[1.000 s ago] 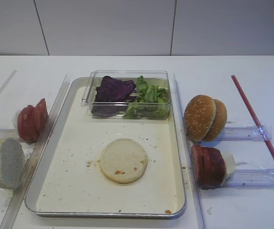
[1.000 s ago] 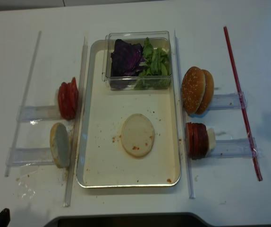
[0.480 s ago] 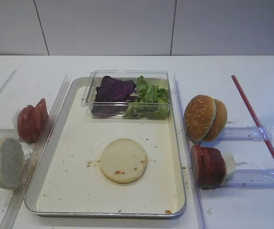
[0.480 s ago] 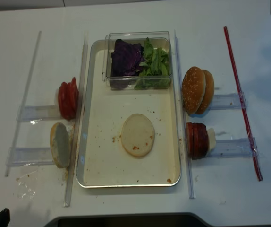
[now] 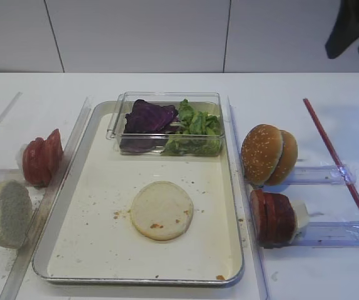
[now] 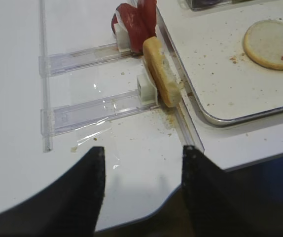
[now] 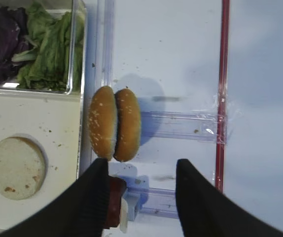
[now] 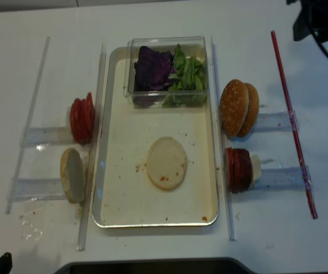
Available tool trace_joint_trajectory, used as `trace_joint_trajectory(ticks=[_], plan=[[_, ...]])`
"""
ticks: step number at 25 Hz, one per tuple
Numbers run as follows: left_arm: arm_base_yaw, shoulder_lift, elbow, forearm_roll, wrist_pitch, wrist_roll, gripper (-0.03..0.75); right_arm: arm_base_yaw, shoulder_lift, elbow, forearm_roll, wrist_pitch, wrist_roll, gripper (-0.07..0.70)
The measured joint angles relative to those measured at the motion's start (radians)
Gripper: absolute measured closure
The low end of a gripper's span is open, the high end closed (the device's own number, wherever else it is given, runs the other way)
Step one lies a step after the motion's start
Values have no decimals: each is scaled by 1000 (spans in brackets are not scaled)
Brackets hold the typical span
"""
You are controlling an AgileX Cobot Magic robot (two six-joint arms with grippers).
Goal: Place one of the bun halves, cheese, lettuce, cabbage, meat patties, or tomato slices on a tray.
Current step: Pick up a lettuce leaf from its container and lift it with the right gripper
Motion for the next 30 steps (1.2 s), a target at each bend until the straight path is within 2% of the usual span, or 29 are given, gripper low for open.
trace_joint_trajectory(ticks=[6,13,16,19,23,30], plan=[[0,0,0,0,0,0,376,165,146,-135,-43,0,74,274],[0,0,0,0,0,0,376,305,327,-306,-51,0,121,274],[0,0,0,0,0,0,376,339,393,-370,-66,-2,136,265],[0,0,0,0,0,0,376,355,446,-414,-80,-3,150,212],[0,0,0,0,0,0,376,362,489,-428,-86,-5,177,153],[0,0,0,0,0,0,376,362,543,-430,-98,-14,229,140]])
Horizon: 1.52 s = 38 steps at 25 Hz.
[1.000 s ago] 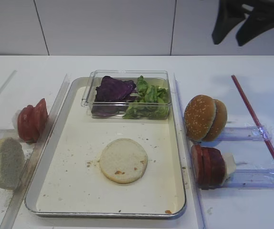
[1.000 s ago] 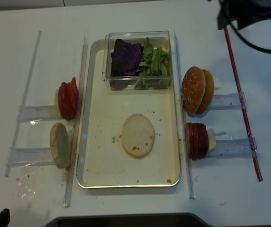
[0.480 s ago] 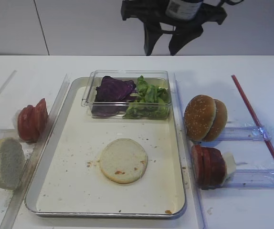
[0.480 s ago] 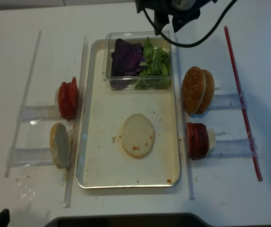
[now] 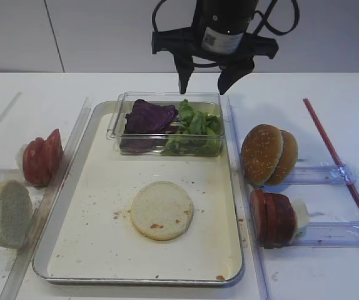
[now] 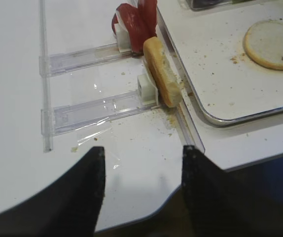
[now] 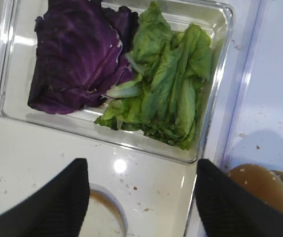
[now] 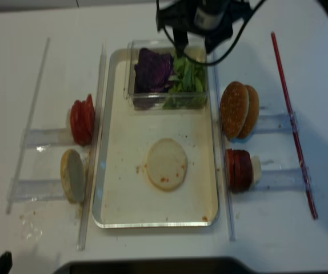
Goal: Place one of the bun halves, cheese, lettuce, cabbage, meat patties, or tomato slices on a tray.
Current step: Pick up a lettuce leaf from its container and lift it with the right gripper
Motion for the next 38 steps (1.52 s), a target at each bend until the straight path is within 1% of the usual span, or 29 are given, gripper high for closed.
trace_joint_trajectory(ticks=[7,9,12,16,20,25,31,38], plan=[[0,0,0,0,0,0,376,0,61,-8,-2,-107,27,140],[0,0,0,0,0,0,376,0,75,-8,-4,-130,28,140],[0,0,0,0,0,0,376,0,100,-8,-11,-149,29,140],[0,0,0,0,0,0,376,0,134,-8,-60,-158,45,140],[0,0,0,0,0,0,376,-4,154,-8,-66,-160,52,140],[0,0,1,0,0,0,376,-25,185,-8,-37,-160,54,140],[0,0,1,0,0,0,376,-28,211,-8,-25,-164,54,140],[0,0,1,0,0,0,376,-28,248,-8,-3,-191,54,140]])
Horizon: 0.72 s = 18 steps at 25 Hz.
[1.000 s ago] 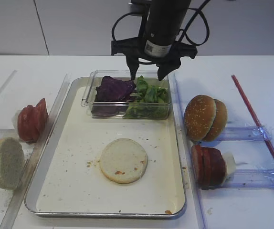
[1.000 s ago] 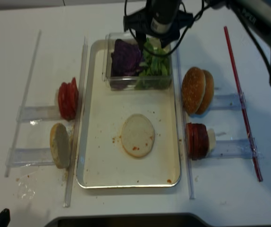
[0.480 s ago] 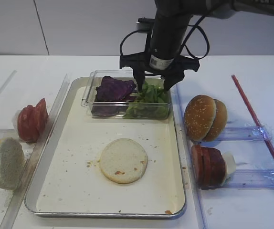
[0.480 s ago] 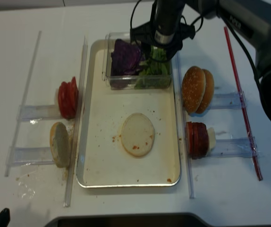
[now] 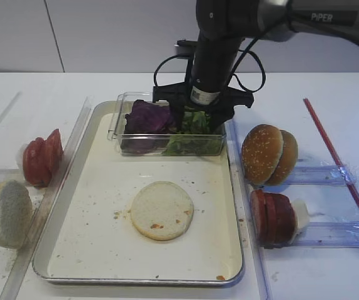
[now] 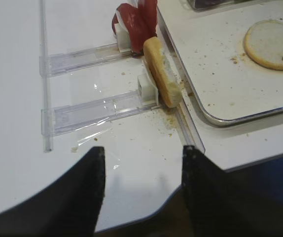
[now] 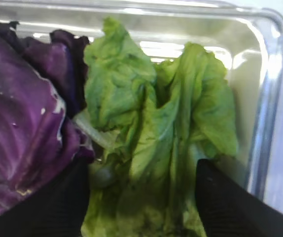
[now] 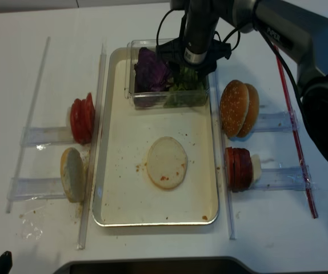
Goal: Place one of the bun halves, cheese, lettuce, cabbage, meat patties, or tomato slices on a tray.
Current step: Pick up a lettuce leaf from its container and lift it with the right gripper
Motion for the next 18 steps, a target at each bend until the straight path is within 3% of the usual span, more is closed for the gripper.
trace_joint_trajectory(ticks=[5,7,18], plan=[[0,0,0,0,0,0,376,0,15,-2,20,-6,0,150],[0,0,0,0,0,0,376,0,15,-2,24,-6,0,186],[0,0,0,0,0,0,376,0,17,-2,26,-2,-2,552]])
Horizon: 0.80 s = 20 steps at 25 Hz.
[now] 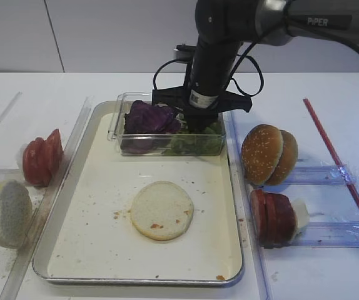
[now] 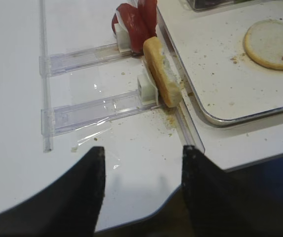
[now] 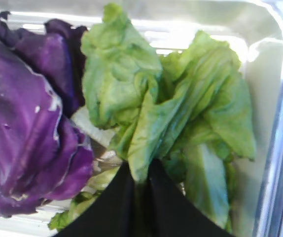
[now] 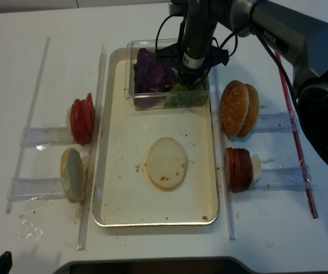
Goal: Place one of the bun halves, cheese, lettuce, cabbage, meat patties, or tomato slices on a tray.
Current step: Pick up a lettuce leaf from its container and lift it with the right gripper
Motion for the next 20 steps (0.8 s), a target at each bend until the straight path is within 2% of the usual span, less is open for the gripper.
trace_joint_trajectory(ticks=[20], plan=[[0,-1,0,0,0,0,376,0,-84,0,-4,64,-8,572]])
